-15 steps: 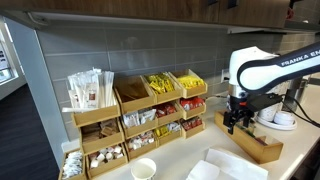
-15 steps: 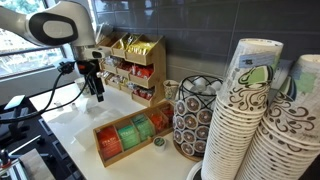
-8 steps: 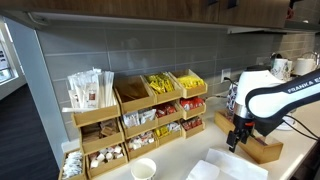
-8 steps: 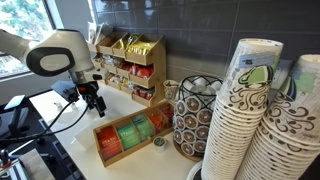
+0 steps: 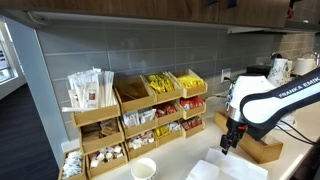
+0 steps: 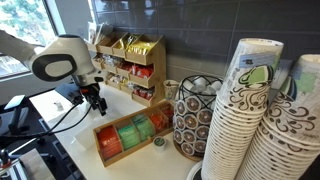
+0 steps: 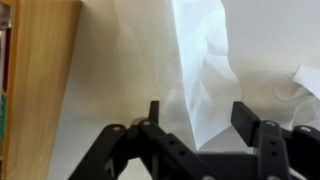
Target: Use the paper towel and tissue to clean the counter
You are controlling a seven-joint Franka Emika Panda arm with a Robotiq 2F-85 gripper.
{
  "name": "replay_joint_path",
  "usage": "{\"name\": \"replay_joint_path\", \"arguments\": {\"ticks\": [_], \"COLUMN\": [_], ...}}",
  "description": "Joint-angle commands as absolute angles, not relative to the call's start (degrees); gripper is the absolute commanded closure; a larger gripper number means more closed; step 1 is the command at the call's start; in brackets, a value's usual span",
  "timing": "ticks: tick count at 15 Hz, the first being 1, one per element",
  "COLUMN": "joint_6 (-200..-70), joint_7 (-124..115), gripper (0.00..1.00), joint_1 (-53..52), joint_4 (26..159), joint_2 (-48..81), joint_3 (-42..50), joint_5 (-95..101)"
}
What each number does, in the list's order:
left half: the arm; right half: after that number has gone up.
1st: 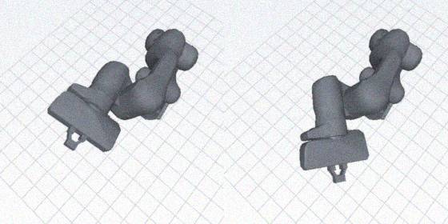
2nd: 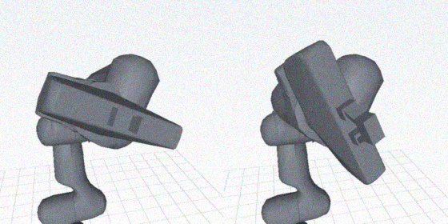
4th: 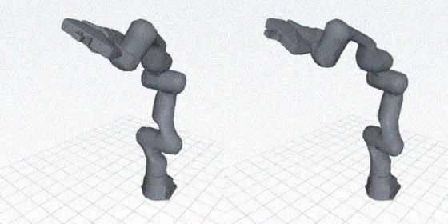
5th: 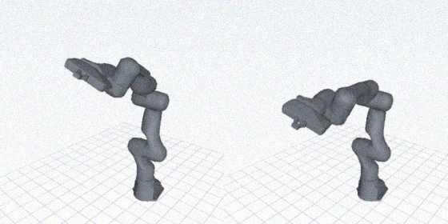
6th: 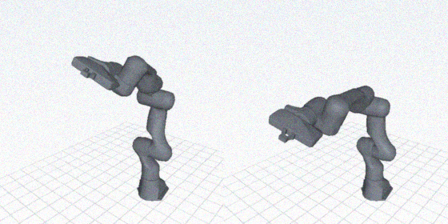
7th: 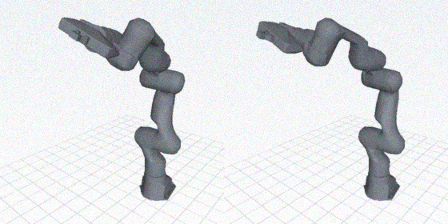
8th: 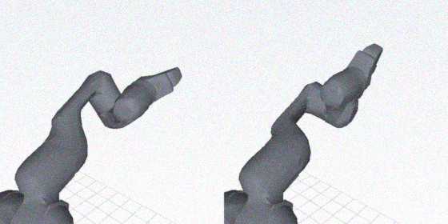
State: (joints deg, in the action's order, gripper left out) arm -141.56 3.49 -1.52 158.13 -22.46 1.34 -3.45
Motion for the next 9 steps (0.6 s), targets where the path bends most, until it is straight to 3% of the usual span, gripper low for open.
{"name": "replay_joint_path", "arguments": {"ticks": [1,3,4,9], "joint_6": [-141.4,-141.4,-141.3,-141.3], "joint_7": [5.7,4.2,3.8,3.8], "gripper": [0.06,0.0,0.04,0.0], "joint_1": [-2.3,-1.3,-1.5,-1.5], "joint_4": [158.0,158.0,158.0,157.9], "joint_2": [-20.6,-20.5,-21.1,-20.9], "joint_3": [2.3,1.5,1.3,1.3], "joint_5": [-4.6,-3.1,-3.4,-3.4]}}
